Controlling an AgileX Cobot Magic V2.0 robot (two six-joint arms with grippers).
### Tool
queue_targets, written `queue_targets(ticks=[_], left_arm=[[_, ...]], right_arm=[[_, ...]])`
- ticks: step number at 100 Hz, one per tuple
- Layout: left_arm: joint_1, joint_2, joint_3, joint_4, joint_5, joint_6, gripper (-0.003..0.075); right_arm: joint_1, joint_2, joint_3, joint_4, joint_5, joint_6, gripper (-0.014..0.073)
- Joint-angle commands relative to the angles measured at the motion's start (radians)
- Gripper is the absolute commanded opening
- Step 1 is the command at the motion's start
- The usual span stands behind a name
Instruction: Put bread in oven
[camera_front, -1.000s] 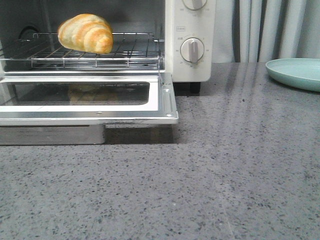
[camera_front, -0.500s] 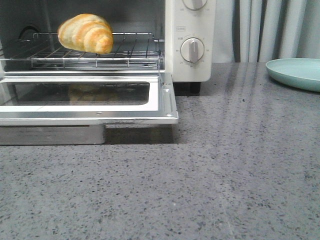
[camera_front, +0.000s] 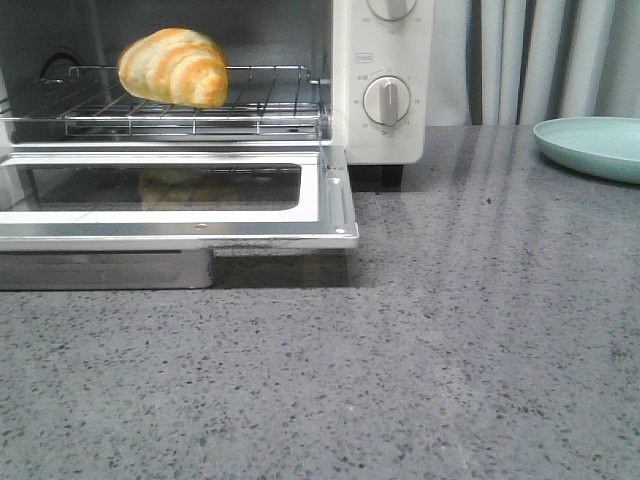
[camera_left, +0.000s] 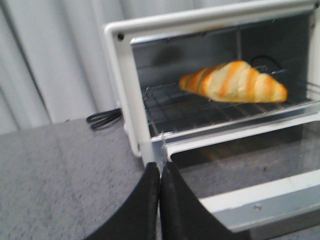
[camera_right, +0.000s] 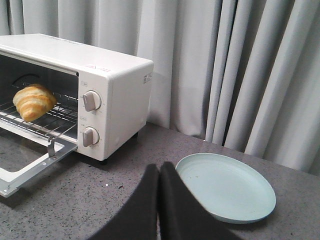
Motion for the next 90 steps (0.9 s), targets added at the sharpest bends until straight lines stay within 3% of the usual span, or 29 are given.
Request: queue_targets(ticks=[1, 10, 36, 90], left_arm=[[0.038, -0.036, 0.055, 0.064, -0.132, -0.111, -0.0021], [0.062, -0.095, 0.116, 0.015, -0.136, -0.111, -0.0021], [0.094, -0.167, 0.113, 0.016, 0.235, -0.111, -0.0021], [0.097, -0.167, 0.113, 0.013, 0.230, -0.111, -0.0021]], right_arm=[[0.000, 0.018, -0.016, -0.036, -0.063, 0.002, -0.0069], [0.000, 0.018, -0.016, -0.036, -0.063, 0.002, -0.0069], [0.000, 0.018, -0.016, -0.036, -0.063, 0.002, -0.0069], [0.000, 0.018, -0.016, -0.036, -0.063, 0.002, -0.0069]])
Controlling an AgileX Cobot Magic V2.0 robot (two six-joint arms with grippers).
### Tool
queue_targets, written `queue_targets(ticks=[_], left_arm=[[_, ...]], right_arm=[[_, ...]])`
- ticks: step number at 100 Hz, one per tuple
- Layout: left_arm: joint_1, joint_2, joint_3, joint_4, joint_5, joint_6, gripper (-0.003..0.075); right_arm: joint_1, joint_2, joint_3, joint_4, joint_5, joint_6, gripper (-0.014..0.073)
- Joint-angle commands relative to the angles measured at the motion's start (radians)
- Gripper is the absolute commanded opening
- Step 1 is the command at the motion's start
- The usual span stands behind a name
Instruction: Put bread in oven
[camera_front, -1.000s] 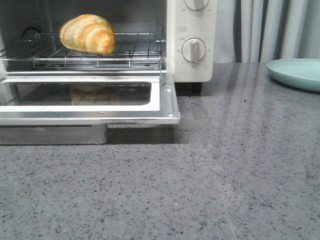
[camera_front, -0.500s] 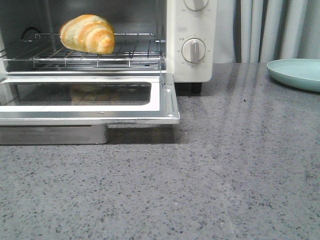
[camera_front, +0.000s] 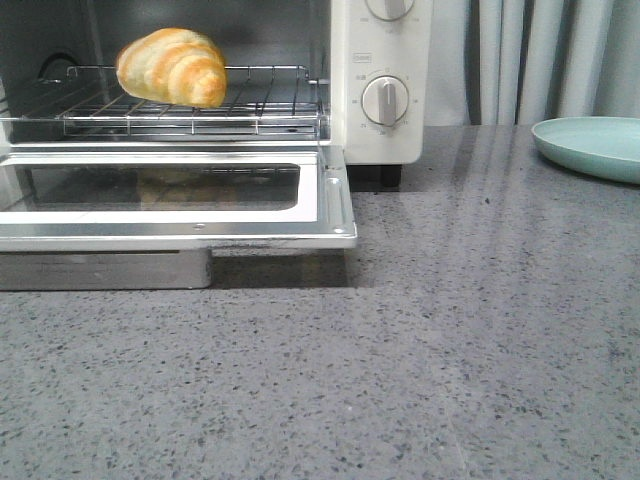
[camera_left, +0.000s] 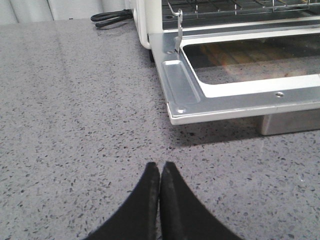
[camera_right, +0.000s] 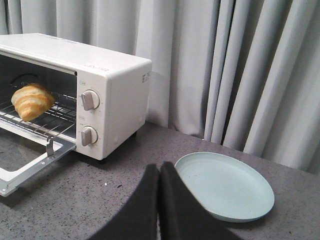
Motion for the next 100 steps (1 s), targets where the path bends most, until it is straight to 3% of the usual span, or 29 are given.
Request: queue_targets(ticks=[1, 60, 70, 81, 100], left_arm=[[0.005, -0.030, 0.022, -0.009, -0.050, -0.012, -0.0021], [0.005, -0.030, 0.022, -0.009, -0.050, -0.012, -0.0021], [0.005, -0.030, 0.022, -0.009, -0.050, -0.012, -0.0021], [0.005, -0.030, 0.022, -0.009, -0.050, -0.012, -0.0021], [0.005, -0.030, 0.022, -0.009, -0.050, -0.012, -0.0021]], right_arm=[[0.000, 0.018, -0.016, -0.035, -0.065, 0.002, -0.0069], [-0.033, 0.018, 0.050, -0.084, -0.004, 0.002, -0.0069], [-0.095, 0.018, 0.140, -0.090, -0.134, 0.002, -0.0069], [-0.187, 0.018, 0.278, -0.074, -0.377, 0.002, -0.0069], [-0.423, 0.051, 0.533, 0.259, -0.680, -0.027, -0.0069]])
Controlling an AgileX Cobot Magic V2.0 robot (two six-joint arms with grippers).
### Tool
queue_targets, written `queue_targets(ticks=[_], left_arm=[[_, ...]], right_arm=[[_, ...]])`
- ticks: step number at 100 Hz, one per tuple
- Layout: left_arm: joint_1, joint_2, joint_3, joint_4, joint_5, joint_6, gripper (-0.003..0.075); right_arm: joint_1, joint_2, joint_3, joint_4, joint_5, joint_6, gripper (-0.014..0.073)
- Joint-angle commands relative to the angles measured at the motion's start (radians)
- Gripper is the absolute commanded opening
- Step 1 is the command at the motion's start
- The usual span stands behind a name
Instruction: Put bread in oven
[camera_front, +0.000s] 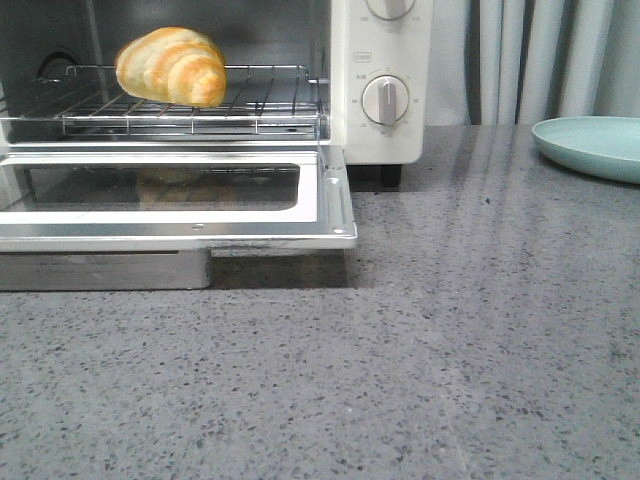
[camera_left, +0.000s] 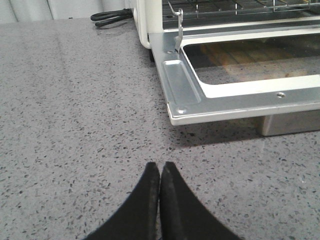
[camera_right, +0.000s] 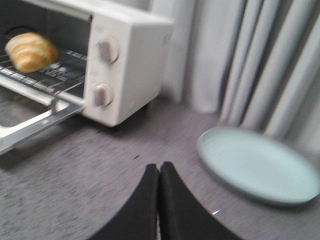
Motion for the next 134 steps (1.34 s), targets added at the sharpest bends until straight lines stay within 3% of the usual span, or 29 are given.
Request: queue_targets(ticks=[1, 19, 37, 46, 62, 134], left_arm=[[0.005, -0.030, 0.022, -0.009, -0.050, -0.010, -0.0021], [0.005, -0.030, 0.022, -0.009, -0.050, -0.010, -0.0021], [0.005, -0.030, 0.022, -0.009, -0.050, -0.010, -0.0021], [0.005, -0.030, 0.022, -0.009, -0.050, -0.010, -0.0021], [0.005, -0.030, 0.022, -0.009, -0.050, -0.010, -0.0021], [0.005, -0.030, 0.022, -0.009, -0.050, -0.010, -0.0021]], right_arm=[[-0.122, 0.044, 0.094, 0.138, -0.217, -0.034, -0.0069], [-0.381, 0.067, 0.297, 0.200, -0.465, -0.050, -0.0069], [-0.526, 0.045, 0.292, 0.261, -0.277, -0.051, -0.0069], [-0.537, 0.030, 0.292, 0.297, -0.154, -0.051, -0.0069], [-0.537, -0.025, 0.294, 0.304, -0.128, -0.051, -0.0069], [-0.537, -0.060, 0.294, 0.304, -0.135, -0.051, -0.0069]])
